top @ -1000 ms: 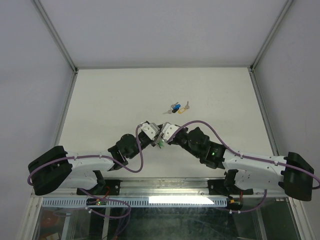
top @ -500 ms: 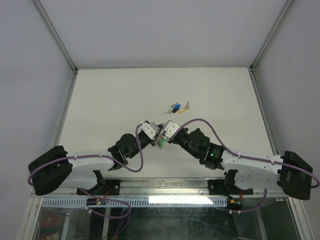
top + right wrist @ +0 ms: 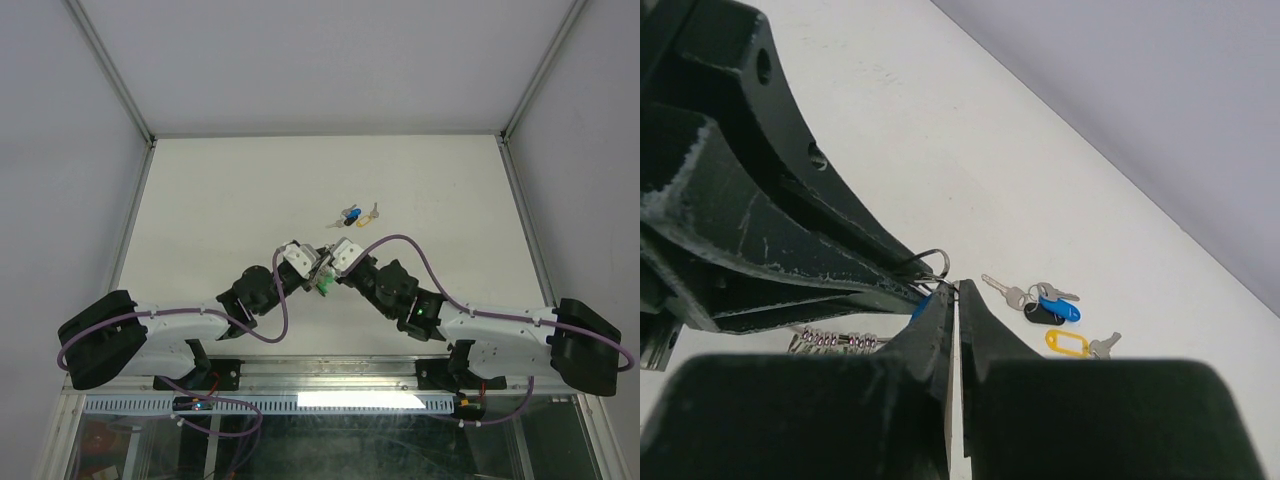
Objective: Put the keys on the keyring
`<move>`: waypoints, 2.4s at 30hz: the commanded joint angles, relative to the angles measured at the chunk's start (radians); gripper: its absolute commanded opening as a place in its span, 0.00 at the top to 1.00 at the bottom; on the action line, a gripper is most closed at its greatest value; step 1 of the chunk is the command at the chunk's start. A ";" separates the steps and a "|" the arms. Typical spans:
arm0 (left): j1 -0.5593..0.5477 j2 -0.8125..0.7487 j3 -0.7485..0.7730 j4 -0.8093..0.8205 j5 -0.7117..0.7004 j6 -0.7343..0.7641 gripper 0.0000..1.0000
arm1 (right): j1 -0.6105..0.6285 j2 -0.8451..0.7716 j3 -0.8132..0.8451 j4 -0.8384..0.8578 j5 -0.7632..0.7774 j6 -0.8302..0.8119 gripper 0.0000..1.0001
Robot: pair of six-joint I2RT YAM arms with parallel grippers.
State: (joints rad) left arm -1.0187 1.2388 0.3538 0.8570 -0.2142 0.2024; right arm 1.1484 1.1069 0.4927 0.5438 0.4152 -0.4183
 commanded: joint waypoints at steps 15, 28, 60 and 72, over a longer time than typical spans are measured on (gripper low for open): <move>-0.017 0.019 0.059 -0.005 0.194 -0.001 1.00 | -0.003 -0.012 0.000 0.232 0.111 0.037 1.00; -0.017 0.013 0.055 -0.008 0.168 0.005 1.00 | -0.008 -0.161 -0.016 0.025 0.015 0.001 1.00; -0.017 -0.003 0.045 0.012 0.218 -0.008 1.00 | -0.245 -0.211 0.013 -0.370 -0.556 0.068 0.58; -0.017 0.001 0.047 0.009 0.216 -0.003 1.00 | -0.248 -0.264 0.021 -0.407 -0.466 0.045 0.95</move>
State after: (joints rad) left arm -1.0332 1.2572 0.3733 0.7864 -0.0231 0.2020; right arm 0.9062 0.8726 0.4763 0.1089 -0.0940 -0.3565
